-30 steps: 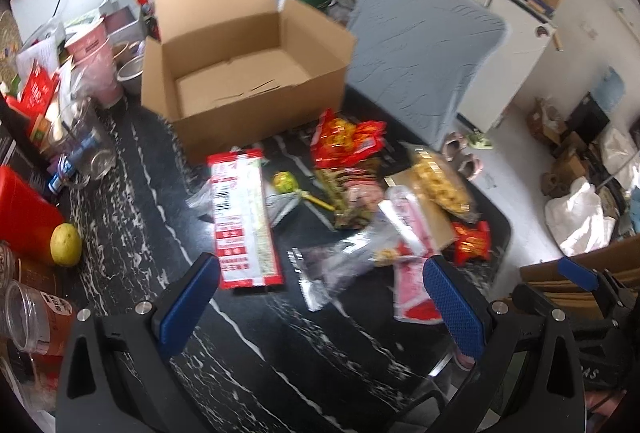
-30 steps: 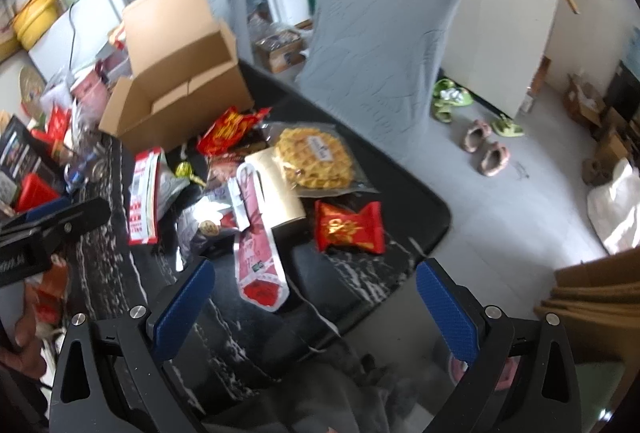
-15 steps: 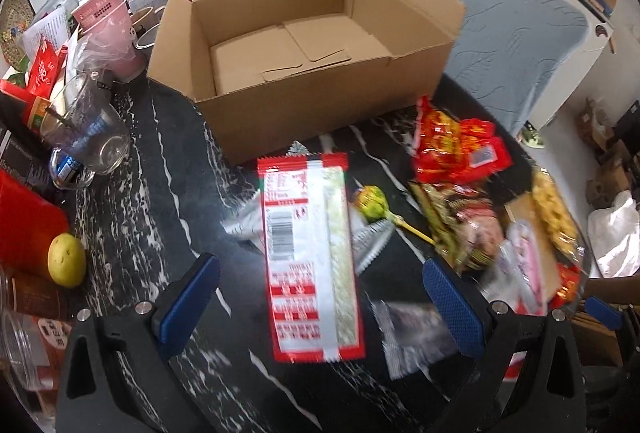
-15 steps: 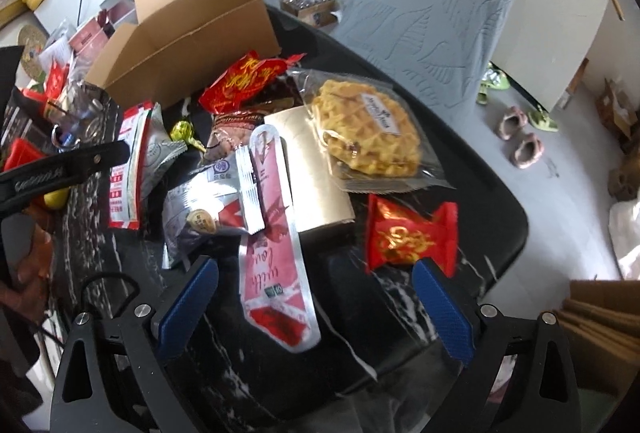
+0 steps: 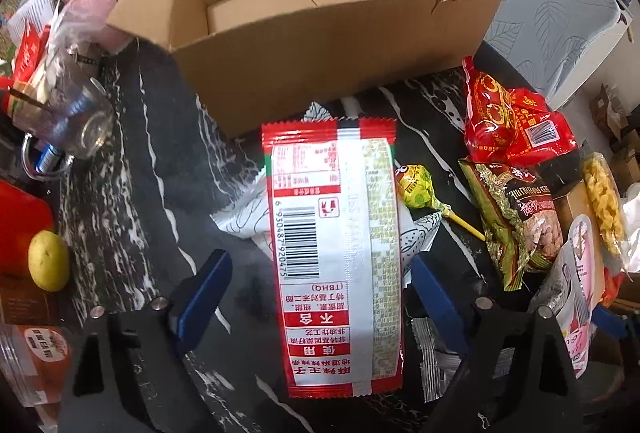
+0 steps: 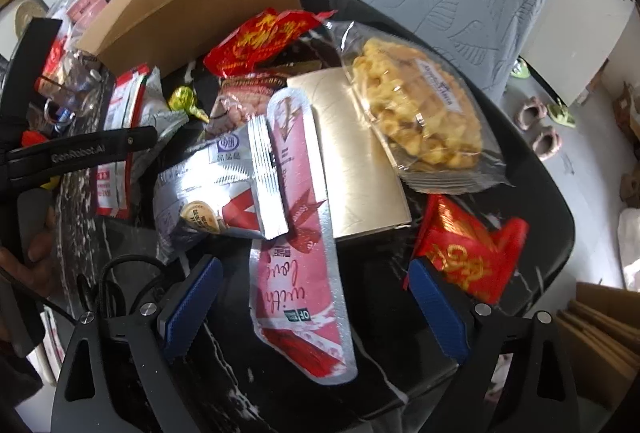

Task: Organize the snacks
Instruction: 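Grasp the red-and-white wafer packet with the left tool while the right tool grasps the pink stick packet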

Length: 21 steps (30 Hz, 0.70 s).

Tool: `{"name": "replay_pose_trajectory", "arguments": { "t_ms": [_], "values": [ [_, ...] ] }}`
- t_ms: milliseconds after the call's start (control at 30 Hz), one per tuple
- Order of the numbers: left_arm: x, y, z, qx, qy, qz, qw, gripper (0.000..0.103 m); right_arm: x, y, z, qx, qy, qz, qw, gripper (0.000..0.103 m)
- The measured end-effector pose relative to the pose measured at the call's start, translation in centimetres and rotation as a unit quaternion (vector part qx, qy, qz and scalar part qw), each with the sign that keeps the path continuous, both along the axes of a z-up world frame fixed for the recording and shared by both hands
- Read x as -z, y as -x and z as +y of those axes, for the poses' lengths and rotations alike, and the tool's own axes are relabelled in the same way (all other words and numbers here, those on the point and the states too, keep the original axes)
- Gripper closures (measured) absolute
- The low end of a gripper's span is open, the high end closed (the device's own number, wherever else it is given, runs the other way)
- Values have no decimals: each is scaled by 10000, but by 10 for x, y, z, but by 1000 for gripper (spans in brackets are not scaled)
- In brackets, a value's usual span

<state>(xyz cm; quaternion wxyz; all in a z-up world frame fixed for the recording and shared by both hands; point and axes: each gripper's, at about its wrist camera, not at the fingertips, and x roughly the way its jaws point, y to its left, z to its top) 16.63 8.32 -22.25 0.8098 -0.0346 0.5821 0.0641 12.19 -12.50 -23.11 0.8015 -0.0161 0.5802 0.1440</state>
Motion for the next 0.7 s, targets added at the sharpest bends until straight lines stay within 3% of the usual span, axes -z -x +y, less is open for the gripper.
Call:
{"name": "replay_pose_trajectory", "arguments": {
  "t_ms": [133, 300, 367, 533, 567, 700],
  "values": [
    [3, 1, 3, 36, 274, -45, 9996, 35, 4, 2, 8, -91, 125, -22, 9999, 10],
    [-5, 5, -10, 263, 120, -139, 9995, 53, 7, 7, 9, -106, 85, 42, 9999, 41],
    [-7, 8, -9, 256, 144, -131, 9995, 56, 7, 8, 9, -111, 71, 49, 9999, 55],
    [-18, 20, -4, 191, 183, -143, 9995, 57, 5, 12, 2, -88, -205, 167, 9996, 76],
    [-23, 25, -7, 181, 174, -149, 9996, 57, 3, 14, 3, -98, -200, 148, 9996, 89],
    [-35, 39, -4, 111, 239, -175, 9995, 57, -5, 18, 3, -98, -291, 160, 9994, 92]
  ]
}}
